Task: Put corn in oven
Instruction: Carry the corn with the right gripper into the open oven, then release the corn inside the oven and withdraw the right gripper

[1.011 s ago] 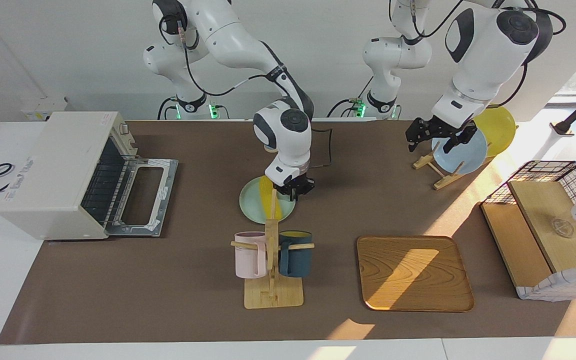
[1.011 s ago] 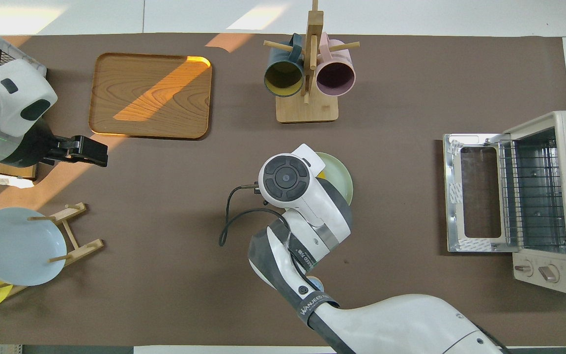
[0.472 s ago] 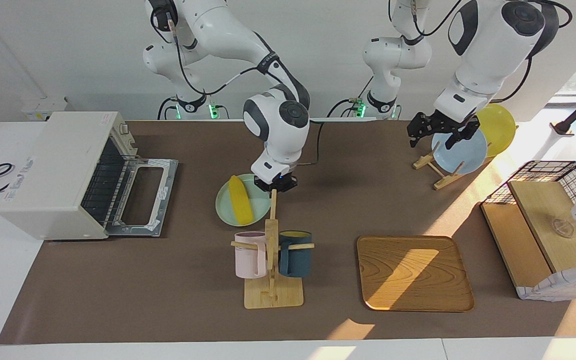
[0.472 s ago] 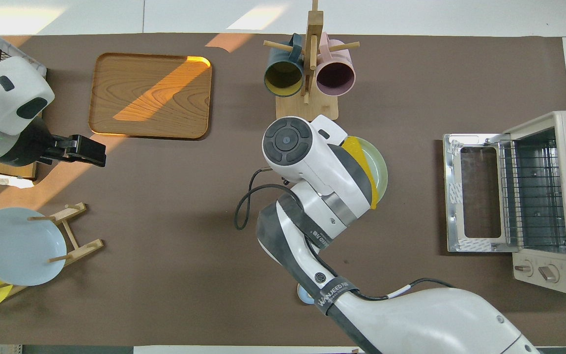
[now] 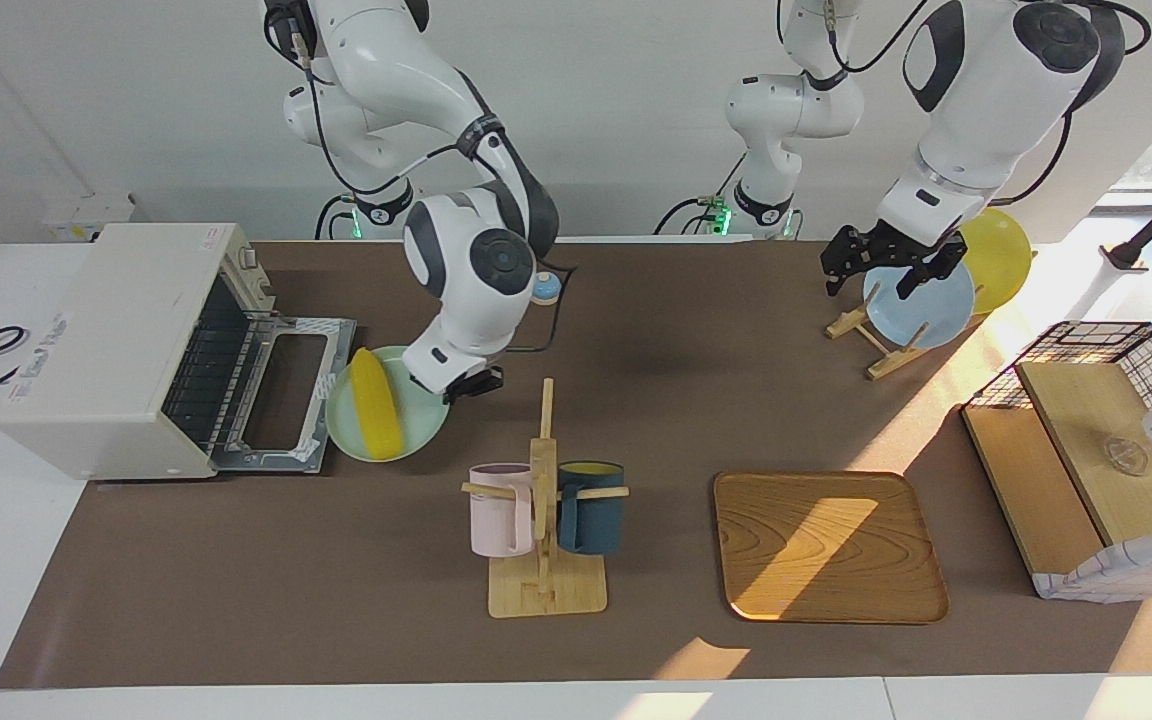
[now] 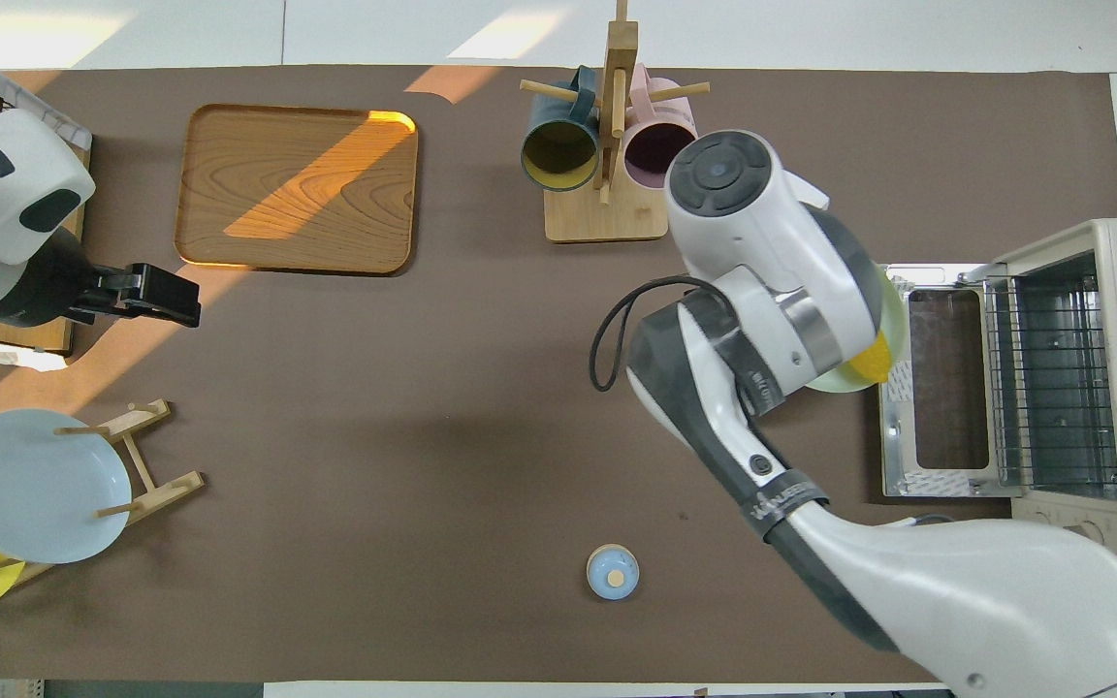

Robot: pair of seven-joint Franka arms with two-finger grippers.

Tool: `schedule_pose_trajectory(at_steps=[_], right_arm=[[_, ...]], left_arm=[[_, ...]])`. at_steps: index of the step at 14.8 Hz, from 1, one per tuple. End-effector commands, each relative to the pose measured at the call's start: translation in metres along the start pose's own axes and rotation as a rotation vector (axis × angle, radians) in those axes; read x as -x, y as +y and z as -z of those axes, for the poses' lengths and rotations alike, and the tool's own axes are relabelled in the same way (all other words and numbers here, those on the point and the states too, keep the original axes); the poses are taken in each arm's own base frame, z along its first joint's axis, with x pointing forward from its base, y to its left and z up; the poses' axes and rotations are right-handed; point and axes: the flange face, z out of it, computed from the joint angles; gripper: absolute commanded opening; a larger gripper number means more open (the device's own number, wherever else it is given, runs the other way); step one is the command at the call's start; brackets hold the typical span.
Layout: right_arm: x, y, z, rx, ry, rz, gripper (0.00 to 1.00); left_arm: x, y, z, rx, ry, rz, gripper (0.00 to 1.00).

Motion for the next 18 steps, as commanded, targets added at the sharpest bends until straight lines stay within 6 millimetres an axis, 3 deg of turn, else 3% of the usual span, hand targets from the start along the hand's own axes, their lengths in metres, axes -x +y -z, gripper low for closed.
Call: schedule_pose_trajectory(at_steps=[1, 3, 5, 12, 16, 18], right_arm=[[0.023, 0.088, 0.001, -0.014, -0.022, 0.034, 0.00], [0.040, 0.127, -0.008, -0.027, -0.050, 0.035, 0.00], [0.057, 0.153, -0.029, -0.035, -0.093, 0.008, 0.00], [0.071, 0.222, -0.086, -0.090, -0.099, 0.016, 0.00], [0.079, 0.226, -0.107, -0.103, -0.066, 0.015, 0.00], [0.076, 0.227, -0.107, -0.105, -0.041, 0.031, 0.00]], left_arm=[[0.000, -0.004, 0.002, -0.020, -0.006, -0.004, 1.00], [0.000, -0.004, 0.002, -0.020, -0.006, -0.004, 1.00], [0.000, -0.004, 0.002, -0.020, -0.006, -0.004, 1.00], [0.000, -0.004, 0.002, -0.020, -0.006, -0.004, 1.00], [-0.001, -0.005, 0.002, -0.020, -0.006, -0.002, 1.00], [0.000, -0.004, 0.002, -0.020, -0.006, -0.004, 1.00]])
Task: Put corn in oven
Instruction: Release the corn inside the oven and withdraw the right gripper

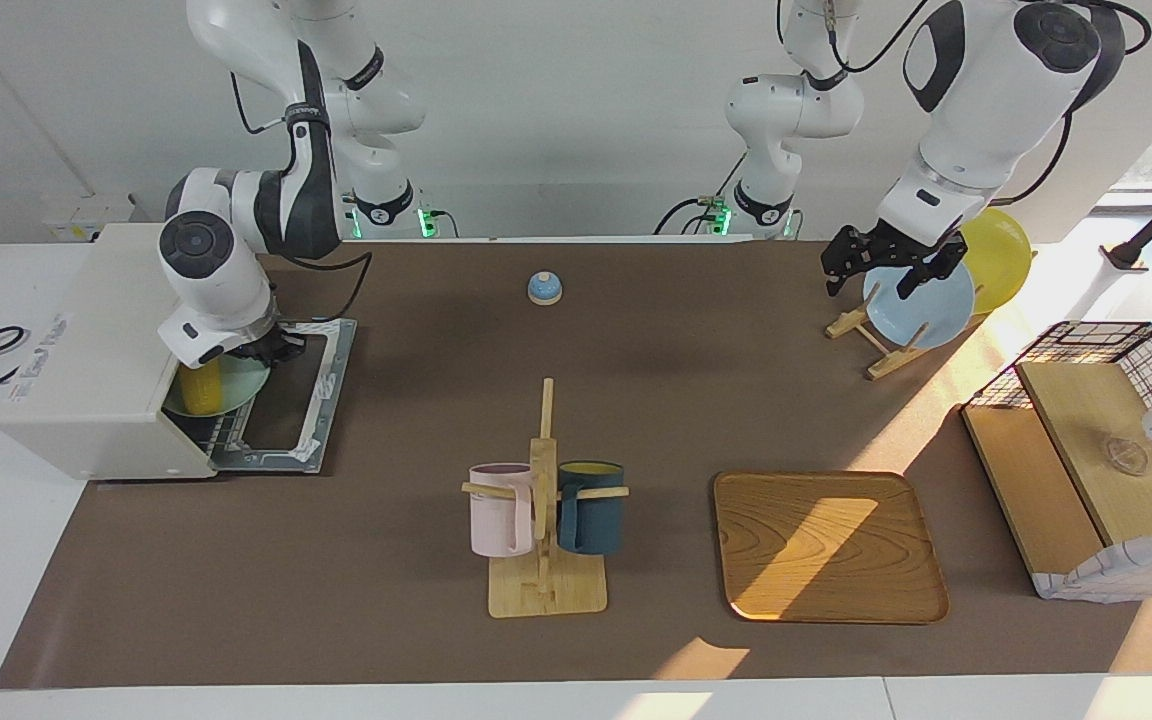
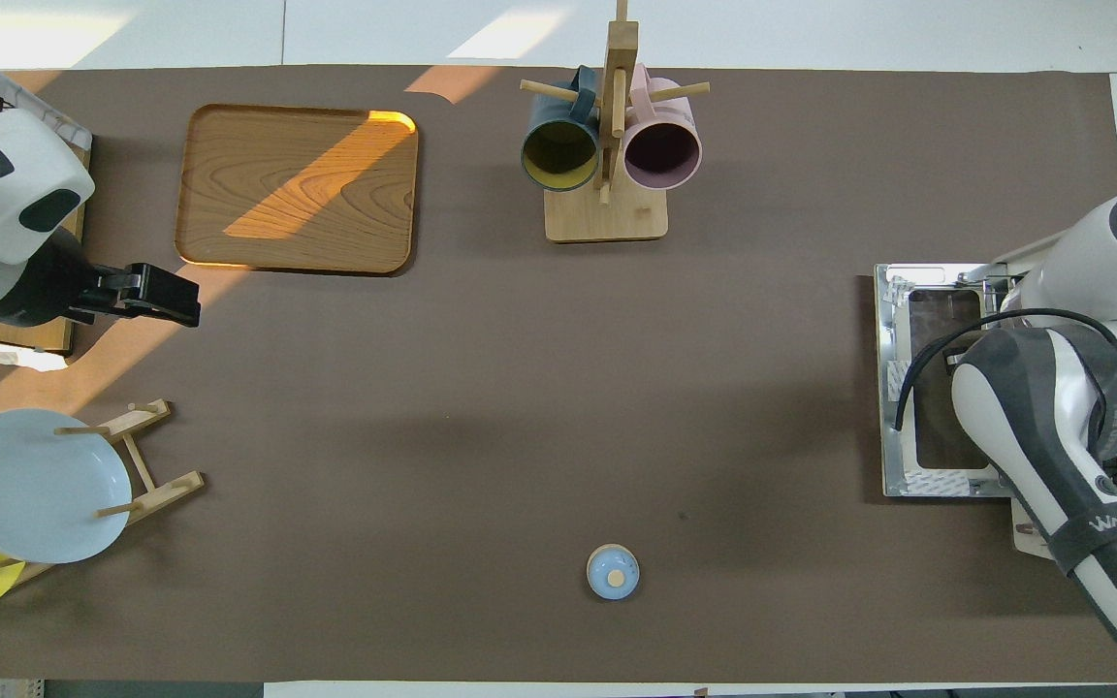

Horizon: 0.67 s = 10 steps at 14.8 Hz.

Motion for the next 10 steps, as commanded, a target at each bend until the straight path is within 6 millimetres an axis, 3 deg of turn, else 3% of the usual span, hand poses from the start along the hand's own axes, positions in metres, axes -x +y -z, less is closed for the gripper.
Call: schedule_pose_trajectory(at_steps=[1, 2, 3, 8, 10], right_arm=[[0.006, 0.004, -0.004, 0.003, 0.040, 0.040, 0.06], [0.006, 0.010, -0.006, 0.001, 0.041, 0.040, 0.18], [0.007, 0.013, -0.006, 0.000, 0.040, 0.046, 0.21], [0.005, 0.012, -0.005, -0.004, 0.043, 0.051, 0.25], [0.000, 0.008, 0.005, 0.000, 0.048, 0.058, 0.24]], left_arm=[[0.000, -0.004, 0.002, -0.020, -0.006, -0.004, 1.00], [0.000, -0.004, 0.002, -0.020, -0.006, -0.004, 1.00], [0.000, -0.004, 0.003, -0.020, -0.005, -0.004, 1.00], [0.000, -0.005, 0.003, -0.020, -0.005, -0.002, 1.00], [-0.001, -0.005, 0.002, -0.020, -0.006, -0.002, 1.00]])
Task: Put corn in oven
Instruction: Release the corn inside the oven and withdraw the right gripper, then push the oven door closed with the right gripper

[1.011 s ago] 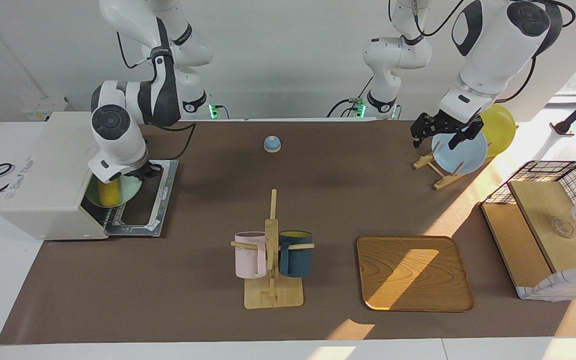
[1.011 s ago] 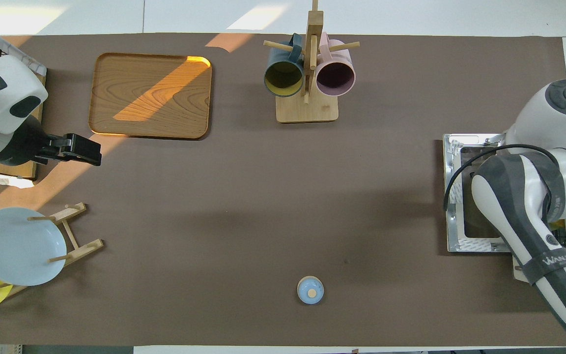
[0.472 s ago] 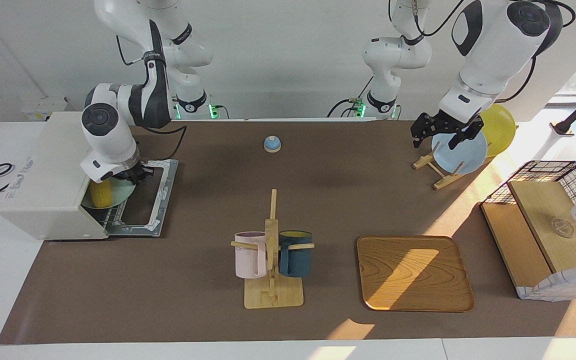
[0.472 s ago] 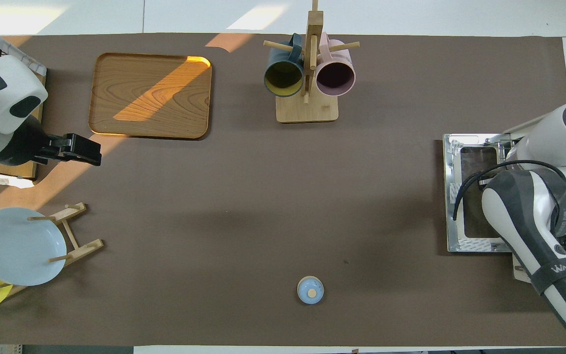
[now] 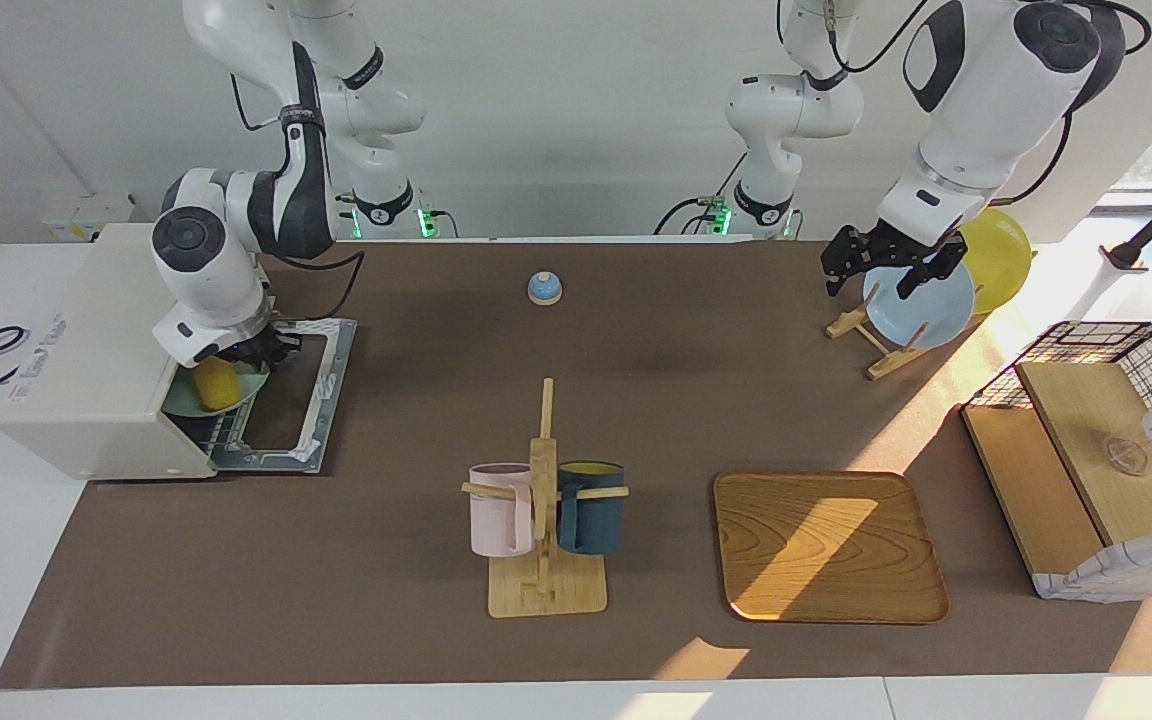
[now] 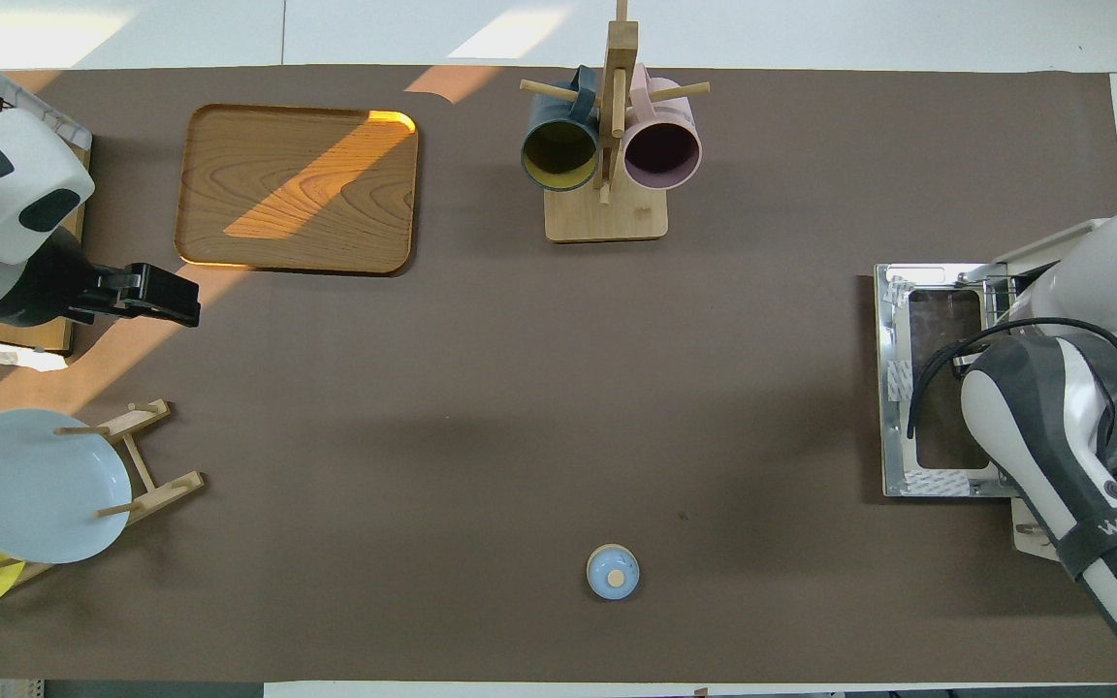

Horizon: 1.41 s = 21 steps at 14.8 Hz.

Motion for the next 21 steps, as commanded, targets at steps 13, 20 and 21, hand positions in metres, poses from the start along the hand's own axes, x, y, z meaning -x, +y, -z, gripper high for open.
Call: schedule_pose_trajectory(at_steps=[13, 20, 21], right_arm=[[-0.034, -0.117, -0.020, -0.095, 0.145, -0.071, 0.00], [-0.022, -0.115, -0.051, -0.084, 0.107, -0.093, 0.00], [-0.018, -0.115, -0.060, -0.087, 0.108, -0.094, 0.00]], left_arm=[[0.000, -0.004, 0.002, -0.020, -0.006, -0.004, 1.00], [0.000, -0.004, 0.002, -0.020, -0.006, -0.004, 1.00], [0.000, -0.004, 0.002, -0.020, -0.006, -0.004, 1.00]])
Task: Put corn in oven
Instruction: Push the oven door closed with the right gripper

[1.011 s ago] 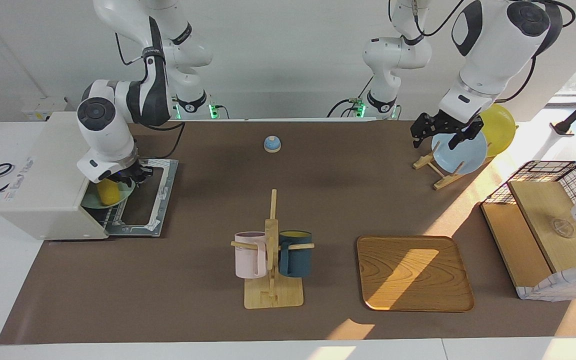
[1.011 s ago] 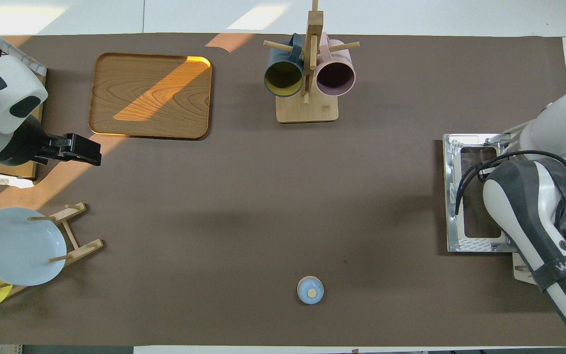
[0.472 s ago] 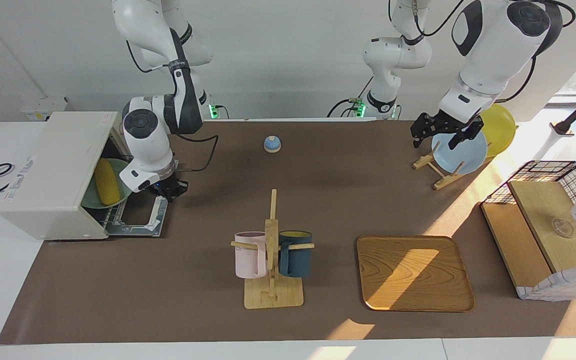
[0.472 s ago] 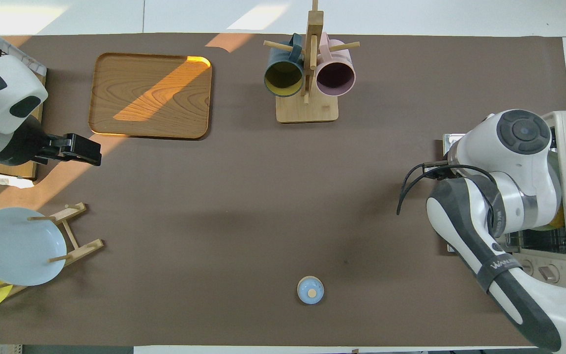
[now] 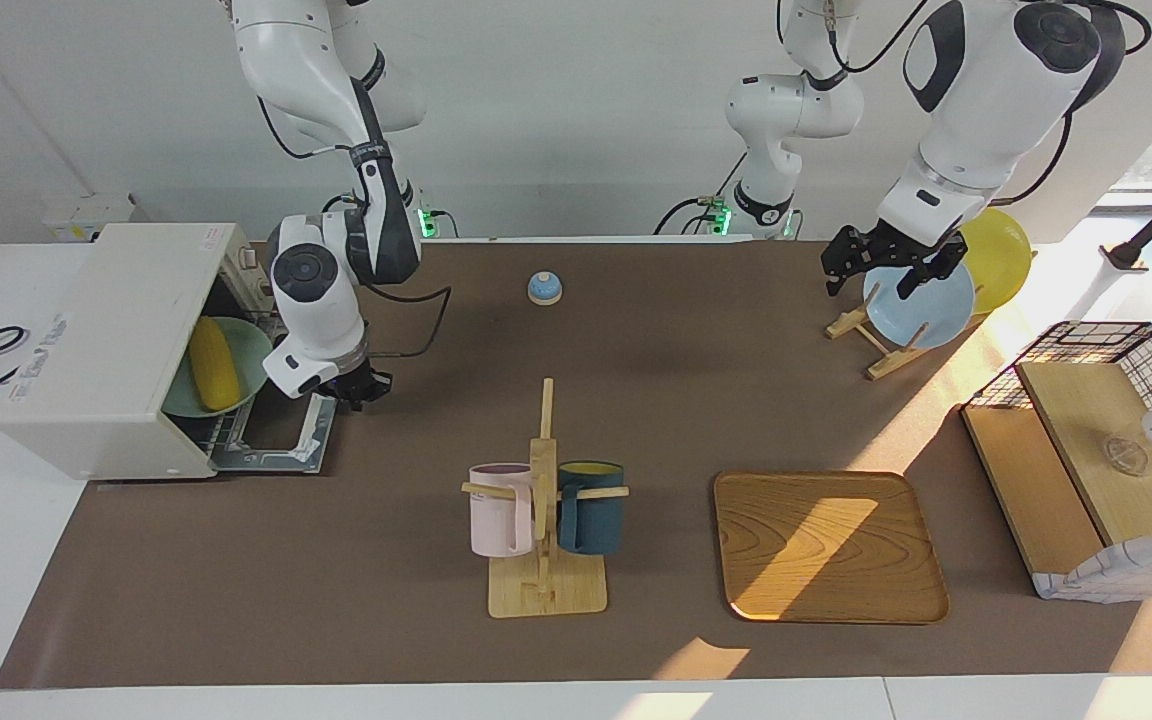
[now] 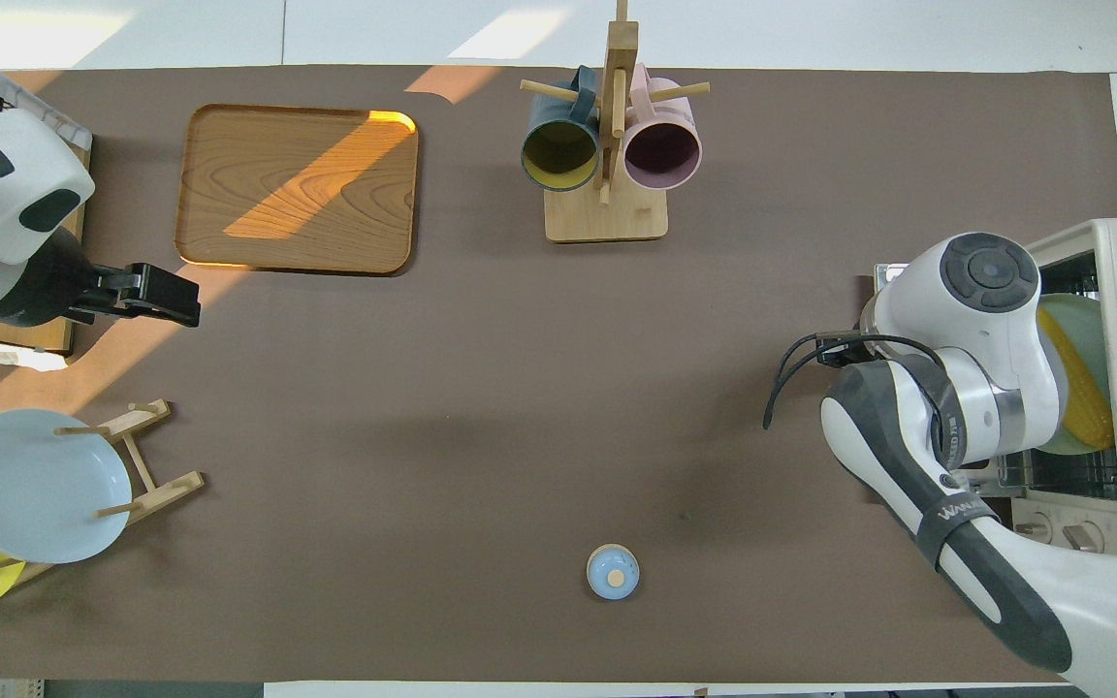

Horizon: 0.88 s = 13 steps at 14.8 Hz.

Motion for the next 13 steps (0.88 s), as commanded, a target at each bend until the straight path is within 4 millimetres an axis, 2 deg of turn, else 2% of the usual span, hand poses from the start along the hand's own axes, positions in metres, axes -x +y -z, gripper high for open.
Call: schedule_pose_trajectory(at_steps=[1, 4, 8, 9, 12, 13], right_arm=[[0.013, 0.005, -0.015, -0.011, 0.019, -0.013, 0.00], [0.013, 0.010, -0.016, 0.037, 0.021, 0.030, 0.00], [0.011, 0.028, -0.015, 0.145, 0.009, 0.100, 0.00], [0.006, 0.031, -0.006, 0.184, 0.004, 0.126, 0.00], [-0.013, 0.040, 0.035, 0.248, -0.019, 0.192, 0.00], [-0.017, 0.051, 0.051, 0.253, -0.028, 0.224, 0.00]], left_arm=[[0.000, -0.004, 0.002, -0.020, -0.006, -0.004, 1.00], [0.000, -0.004, 0.002, -0.020, -0.006, -0.004, 1.00], [0.000, -0.004, 0.002, -0.020, -0.006, -0.004, 1.00], [-0.001, -0.004, 0.002, -0.020, -0.006, -0.003, 1.00], [0.000, -0.004, 0.002, -0.020, -0.006, -0.004, 1.00], [0.000, -0.004, 0.002, -0.020, -0.006, -0.004, 1.00]])
